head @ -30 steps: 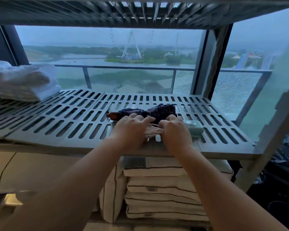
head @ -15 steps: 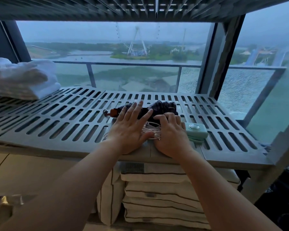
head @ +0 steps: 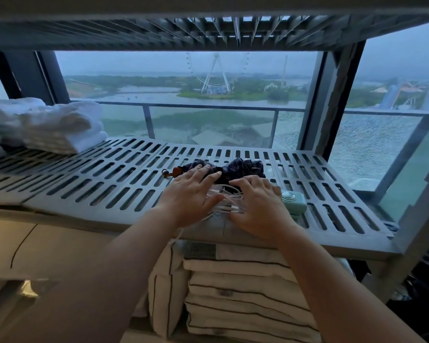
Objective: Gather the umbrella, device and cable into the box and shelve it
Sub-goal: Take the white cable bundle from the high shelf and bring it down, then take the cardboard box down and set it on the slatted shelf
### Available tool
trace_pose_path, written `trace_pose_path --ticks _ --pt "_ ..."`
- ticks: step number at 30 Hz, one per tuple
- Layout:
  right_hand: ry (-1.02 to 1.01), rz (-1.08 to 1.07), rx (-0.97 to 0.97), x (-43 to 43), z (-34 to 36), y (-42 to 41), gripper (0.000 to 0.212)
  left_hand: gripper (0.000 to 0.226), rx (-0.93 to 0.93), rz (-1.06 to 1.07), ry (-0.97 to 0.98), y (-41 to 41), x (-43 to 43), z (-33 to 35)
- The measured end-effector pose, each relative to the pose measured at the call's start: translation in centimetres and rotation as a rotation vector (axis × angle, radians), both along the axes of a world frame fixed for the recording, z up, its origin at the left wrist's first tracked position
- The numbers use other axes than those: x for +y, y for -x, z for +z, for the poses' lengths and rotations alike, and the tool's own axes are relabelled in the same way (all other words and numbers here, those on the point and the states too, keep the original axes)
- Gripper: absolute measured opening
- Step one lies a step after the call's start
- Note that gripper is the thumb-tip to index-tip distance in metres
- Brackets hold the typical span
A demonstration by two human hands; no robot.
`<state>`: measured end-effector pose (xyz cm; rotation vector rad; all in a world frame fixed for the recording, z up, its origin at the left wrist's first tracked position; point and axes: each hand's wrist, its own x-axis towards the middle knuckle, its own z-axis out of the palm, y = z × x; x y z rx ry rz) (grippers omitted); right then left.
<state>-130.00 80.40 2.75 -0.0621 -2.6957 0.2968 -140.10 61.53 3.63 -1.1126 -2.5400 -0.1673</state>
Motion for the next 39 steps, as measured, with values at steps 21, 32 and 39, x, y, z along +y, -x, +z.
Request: trace_pose_path --ticks 21,32,39 --pt "0.129 0.151 0.331 -14.7 4.5 2.5 0.022 0.050 0.146 0.431 -0.007 -2.9 -12.4 4.0" --pt "0.046 0.045 0.115 -27.0 10.1 6.7 0.022 0.037 0.258 0.468 -0.069 -1.3 -24.2 8.6" --pt "0.142 -0.008 0.364 -34.2 15.0 8.2 0.024 0.036 0.332 0.406 -0.193 1.3 -31.0 13.3"
